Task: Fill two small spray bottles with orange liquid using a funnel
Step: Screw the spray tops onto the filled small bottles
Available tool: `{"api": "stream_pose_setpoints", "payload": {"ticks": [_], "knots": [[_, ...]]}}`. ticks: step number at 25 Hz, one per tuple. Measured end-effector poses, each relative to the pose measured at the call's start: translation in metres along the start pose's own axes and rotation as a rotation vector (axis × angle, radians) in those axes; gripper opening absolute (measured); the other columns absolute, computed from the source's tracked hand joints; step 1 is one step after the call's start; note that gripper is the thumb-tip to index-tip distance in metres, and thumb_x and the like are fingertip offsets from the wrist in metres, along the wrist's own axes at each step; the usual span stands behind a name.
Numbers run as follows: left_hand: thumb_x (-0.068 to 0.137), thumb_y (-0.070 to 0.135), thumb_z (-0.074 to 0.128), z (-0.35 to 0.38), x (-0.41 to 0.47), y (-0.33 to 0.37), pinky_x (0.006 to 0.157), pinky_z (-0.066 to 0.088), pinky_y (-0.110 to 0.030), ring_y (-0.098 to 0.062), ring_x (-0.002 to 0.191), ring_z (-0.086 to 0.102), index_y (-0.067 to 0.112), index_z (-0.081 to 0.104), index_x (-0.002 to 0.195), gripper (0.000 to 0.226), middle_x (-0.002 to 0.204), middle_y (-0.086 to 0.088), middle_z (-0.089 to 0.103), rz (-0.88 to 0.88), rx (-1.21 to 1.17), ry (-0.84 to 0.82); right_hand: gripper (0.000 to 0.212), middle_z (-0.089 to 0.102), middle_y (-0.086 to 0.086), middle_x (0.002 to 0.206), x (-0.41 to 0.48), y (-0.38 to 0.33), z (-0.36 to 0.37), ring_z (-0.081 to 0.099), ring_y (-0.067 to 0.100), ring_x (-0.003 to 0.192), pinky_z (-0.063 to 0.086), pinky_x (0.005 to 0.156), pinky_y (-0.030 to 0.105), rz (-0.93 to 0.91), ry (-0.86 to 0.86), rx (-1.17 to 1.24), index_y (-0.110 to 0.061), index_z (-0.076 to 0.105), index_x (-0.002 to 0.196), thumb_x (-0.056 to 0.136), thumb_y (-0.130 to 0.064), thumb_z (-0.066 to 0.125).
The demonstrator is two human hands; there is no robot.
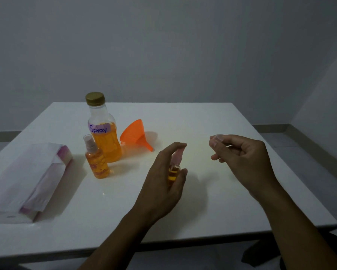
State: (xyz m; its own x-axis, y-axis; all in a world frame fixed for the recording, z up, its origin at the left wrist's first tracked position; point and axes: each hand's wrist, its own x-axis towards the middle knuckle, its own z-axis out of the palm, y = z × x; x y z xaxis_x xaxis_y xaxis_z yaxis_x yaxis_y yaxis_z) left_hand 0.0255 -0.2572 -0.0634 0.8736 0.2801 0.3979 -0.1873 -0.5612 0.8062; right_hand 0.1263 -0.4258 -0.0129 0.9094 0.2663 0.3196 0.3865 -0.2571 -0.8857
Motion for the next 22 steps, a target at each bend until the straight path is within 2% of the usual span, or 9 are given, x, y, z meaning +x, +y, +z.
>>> {"api": "stream_pose_setpoints", "payload": {"ticks": [2, 4, 8, 10, 12, 14, 18, 20, 22], "knots": [[0.092, 0.029, 0.06, 0.003, 0.001, -0.002, 0.076, 0.058, -0.03, -0.011, 0.089, 0.062, 0.055, 0.028, 0.131, 0.057, 0.123, 0.007, 0.058, -0.024, 0.024, -0.009, 0.028, 0.078, -0.012, 0.096, 0.001, 0.001, -0.001, 0.076, 0.011, 0.073, 0.063, 0.079, 0.042, 0.004, 0.007, 0.007, -0.018, 0.078, 0.107, 0.085, -0.035, 0.075], [0.093, 0.033, 0.056, 0.006, 0.001, -0.003, 0.071, 0.05, -0.019, -0.007, 0.077, 0.057, 0.051, 0.028, 0.132, 0.052, 0.113, 0.001, 0.063, -0.036, 0.084, 0.025, 0.026, 0.078, -0.011, 0.097, 0.001, 0.001, -0.002, 0.076, 0.012, 0.072, 0.062, 0.079, 0.044, 0.005, 0.011, 0.013, -0.019, 0.078, 0.106, 0.085, -0.035, 0.075], [0.097, 0.038, 0.044, 0.008, 0.002, -0.002, 0.089, 0.046, -0.024, -0.002, 0.097, 0.057, 0.045, 0.025, 0.14, 0.047, 0.138, 0.008, 0.053, -0.051, 0.095, 0.043, 0.023, 0.078, -0.013, 0.097, 0.001, 0.002, -0.005, 0.076, 0.013, 0.071, 0.062, 0.08, 0.046, 0.006, 0.022, 0.031, -0.02, 0.078, 0.103, 0.085, -0.033, 0.076], [0.097, 0.038, 0.043, 0.009, 0.003, -0.003, 0.093, 0.045, -0.025, -0.004, 0.105, 0.056, 0.044, 0.025, 0.14, 0.047, 0.141, 0.008, 0.05, -0.05, 0.112, 0.02, 0.022, 0.078, -0.013, 0.098, 0.002, 0.003, -0.007, 0.076, 0.013, 0.071, 0.062, 0.08, 0.046, 0.004, 0.028, 0.03, -0.02, 0.079, 0.103, 0.085, -0.033, 0.076], [0.096, 0.038, 0.046, 0.009, 0.003, -0.003, 0.087, 0.049, -0.026, -0.01, 0.093, 0.06, 0.042, 0.029, 0.139, 0.047, 0.128, 0.002, 0.06, -0.043, 0.133, 0.027, 0.022, 0.078, -0.013, 0.099, 0.002, 0.003, -0.009, 0.076, 0.013, 0.071, 0.062, 0.08, 0.046, 0.003, 0.032, 0.029, -0.02, 0.078, 0.104, 0.086, -0.032, 0.076], [0.095, 0.036, 0.049, 0.009, 0.004, -0.004, 0.075, 0.046, -0.017, -0.008, 0.075, 0.057, 0.038, 0.036, 0.136, 0.044, 0.114, -0.001, 0.066, -0.02, 0.152, 0.067, 0.022, 0.078, -0.013, 0.098, 0.002, 0.004, -0.011, 0.076, 0.013, 0.071, 0.062, 0.08, 0.046, 0.004, 0.036, 0.03, -0.019, 0.078, 0.104, 0.086, -0.032, 0.076], [0.095, 0.03, 0.051, 0.013, 0.009, -0.006, 0.073, 0.036, -0.001, 0.004, 0.079, 0.056, 0.031, 0.043, 0.133, 0.038, 0.117, 0.008, 0.065, 0.007, 0.228, 0.138, 0.023, 0.078, -0.012, 0.098, 0.002, 0.005, -0.014, 0.076, 0.013, 0.071, 0.062, 0.079, 0.046, 0.001, 0.037, 0.023, -0.019, 0.078, 0.104, 0.086, -0.033, 0.075], [0.095, 0.029, 0.051, 0.015, 0.011, -0.01, 0.076, 0.039, -0.005, 0.002, 0.088, 0.06, 0.028, 0.044, 0.132, 0.037, 0.12, 0.008, 0.064, 0.015, 0.276, 0.159, 0.024, 0.078, -0.013, 0.098, 0.0, 0.005, -0.015, 0.076, 0.012, 0.071, 0.062, 0.079, 0.045, -0.001, 0.037, 0.018, -0.02, 0.078, 0.105, 0.086, -0.034, 0.075], [0.095, 0.028, 0.051, 0.017, 0.012, -0.016, 0.078, 0.048, -0.017, -0.01, 0.092, 0.065, 0.025, 0.044, 0.132, 0.037, 0.119, 0.003, 0.066, 0.028, 0.33, 0.181, 0.023, 0.078, -0.013, 0.098, -0.001, 0.004, -0.016, 0.076, 0.012, 0.07, 0.062, 0.079, 0.045, -0.008, 0.039, 0.016, -0.02, 0.078, 0.104, 0.086, -0.034, 0.075]]}}
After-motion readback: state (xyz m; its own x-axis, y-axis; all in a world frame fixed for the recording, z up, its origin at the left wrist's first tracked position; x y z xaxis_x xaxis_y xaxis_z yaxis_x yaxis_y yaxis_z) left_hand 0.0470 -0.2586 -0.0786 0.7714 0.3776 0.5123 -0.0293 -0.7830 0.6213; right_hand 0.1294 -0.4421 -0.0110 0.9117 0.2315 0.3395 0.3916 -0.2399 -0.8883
